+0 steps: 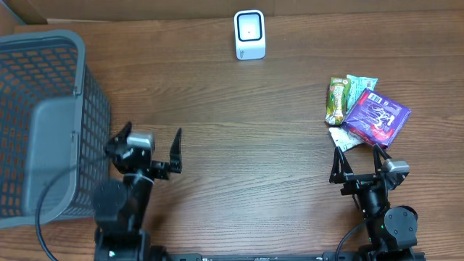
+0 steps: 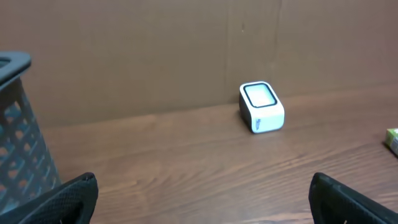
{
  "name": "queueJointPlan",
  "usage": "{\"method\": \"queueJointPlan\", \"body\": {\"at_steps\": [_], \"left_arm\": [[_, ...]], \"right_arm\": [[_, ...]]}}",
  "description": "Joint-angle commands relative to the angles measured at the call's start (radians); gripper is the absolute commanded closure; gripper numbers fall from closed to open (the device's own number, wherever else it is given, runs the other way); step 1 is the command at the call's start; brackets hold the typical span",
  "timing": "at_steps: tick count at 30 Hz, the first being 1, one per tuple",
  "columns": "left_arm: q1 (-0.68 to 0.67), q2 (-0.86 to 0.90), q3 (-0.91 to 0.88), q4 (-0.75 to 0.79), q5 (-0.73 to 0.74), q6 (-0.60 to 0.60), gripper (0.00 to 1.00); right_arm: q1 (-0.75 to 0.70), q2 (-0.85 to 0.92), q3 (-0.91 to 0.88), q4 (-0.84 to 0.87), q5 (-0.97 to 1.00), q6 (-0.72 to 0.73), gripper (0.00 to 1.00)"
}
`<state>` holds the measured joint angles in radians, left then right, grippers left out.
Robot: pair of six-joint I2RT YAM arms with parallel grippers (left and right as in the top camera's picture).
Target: Scan the item barcode
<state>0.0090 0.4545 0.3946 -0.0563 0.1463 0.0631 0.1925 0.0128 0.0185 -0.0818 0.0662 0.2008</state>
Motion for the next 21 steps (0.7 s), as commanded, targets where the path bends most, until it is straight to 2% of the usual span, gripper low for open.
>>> {"method": "queueJointPlan", "body": {"at_steps": [1,11,19,21], "left_arm": [[0.004,-0.074,-0.1,0.04,-0.001,0.02,0.01],[0.004,-0.262,-0.259,0.043,-0.116,0.02,0.01],[0.004,-0.399,-0.38,0.042,-0.122,0.038,0.0],[0.004,-0.421,-0.39,0.0,-0.122,0.048,0.01]], "right_arm": [[0.007,-0.01,-0.01,0.005,-0.004,-0.008,0.0],[0.007,-0.01,-0.01,0.005,-0.004,-0.008,0.0],[0.007,-0.01,-0.01,0.005,-0.004,-0.008,0.0],[0.007,-0.01,-0.01,0.005,-0.004,-0.008,0.0]]}}
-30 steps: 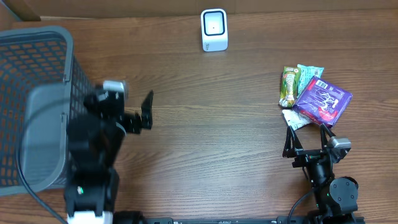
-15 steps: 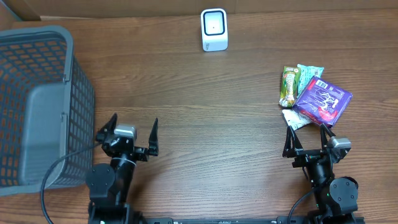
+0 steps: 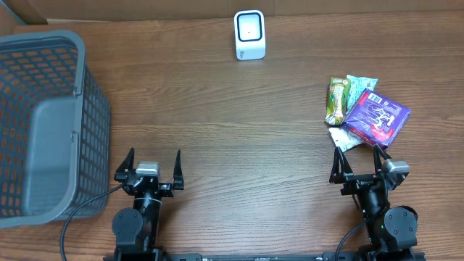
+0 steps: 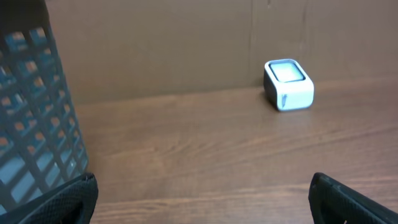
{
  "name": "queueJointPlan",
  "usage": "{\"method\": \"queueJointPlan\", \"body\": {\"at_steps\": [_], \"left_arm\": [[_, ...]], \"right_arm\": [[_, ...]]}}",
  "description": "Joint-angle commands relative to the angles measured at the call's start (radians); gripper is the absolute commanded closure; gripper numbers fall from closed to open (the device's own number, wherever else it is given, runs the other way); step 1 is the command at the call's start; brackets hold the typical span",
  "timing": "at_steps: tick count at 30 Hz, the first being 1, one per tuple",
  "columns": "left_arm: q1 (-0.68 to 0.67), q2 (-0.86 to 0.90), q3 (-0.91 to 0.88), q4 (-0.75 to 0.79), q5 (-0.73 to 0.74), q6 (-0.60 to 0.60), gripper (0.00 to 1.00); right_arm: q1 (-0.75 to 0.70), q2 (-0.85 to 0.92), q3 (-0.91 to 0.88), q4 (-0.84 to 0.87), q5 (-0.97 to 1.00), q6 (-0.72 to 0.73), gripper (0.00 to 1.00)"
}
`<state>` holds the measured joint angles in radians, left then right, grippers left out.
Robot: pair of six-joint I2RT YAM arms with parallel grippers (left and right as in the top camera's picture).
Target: Scan the item barcode
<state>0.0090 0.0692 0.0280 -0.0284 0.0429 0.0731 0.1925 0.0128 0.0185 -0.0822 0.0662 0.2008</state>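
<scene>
A white barcode scanner (image 3: 249, 34) stands at the far edge of the table, also seen in the left wrist view as the white scanner (image 4: 288, 83). A pile of snack packets lies at the right: a purple packet (image 3: 375, 116) on top, a green-yellow bar (image 3: 337, 100) beside it. My left gripper (image 3: 149, 167) is open near the front edge, right of the basket, with nothing between its fingers (image 4: 62, 202). My right gripper (image 3: 360, 159) stands open just in front of the purple packet, touching nothing.
A large grey mesh basket (image 3: 43, 119) fills the left side of the table; its wall (image 4: 31, 106) shows close on the left in the wrist view. A brown cardboard wall (image 4: 155, 43) backs the table behind the scanner.
My left arm has drawn back and lowered toward the front edge, its gripper now pointing straight ahead instead of angled. The right arm and the packets have not moved.
</scene>
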Motion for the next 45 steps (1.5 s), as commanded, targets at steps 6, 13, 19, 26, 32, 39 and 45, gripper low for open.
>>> {"method": "queueJointPlan", "body": {"at_steps": [6,13,19,26,32,39,45], "left_arm": [[0.004,-0.066,-0.023,-0.049,-0.013,0.019,0.01],[0.004,-0.064,-0.023,-0.049,-0.017,0.017,0.01],[0.004,-0.064,-0.023,-0.049,-0.017,0.017,0.01],[0.004,-0.064,-0.023,-0.049,-0.017,0.017,0.0],[0.004,-0.064,-0.023,-0.049,-0.018,0.017,0.0],[0.004,-0.064,-0.023,-0.049,-0.018,0.017,0.0],[0.004,-0.064,-0.023,-0.049,-0.017,0.017,0.0]], "right_arm": [[0.007,-0.01,-0.01,0.005,-0.004,-0.008,0.0],[0.007,-0.01,-0.01,0.005,-0.004,-0.008,0.0],[0.007,-0.01,-0.01,0.005,-0.004,-0.008,0.0],[0.007,-0.01,-0.01,0.005,-0.004,-0.008,0.0],[0.007,-0.01,-0.01,0.005,-0.004,-0.008,0.0],[0.007,-0.01,-0.01,0.005,-0.004,-0.008,0.0],[0.007,-0.01,-0.01,0.005,-0.004,-0.008,0.0]]}}
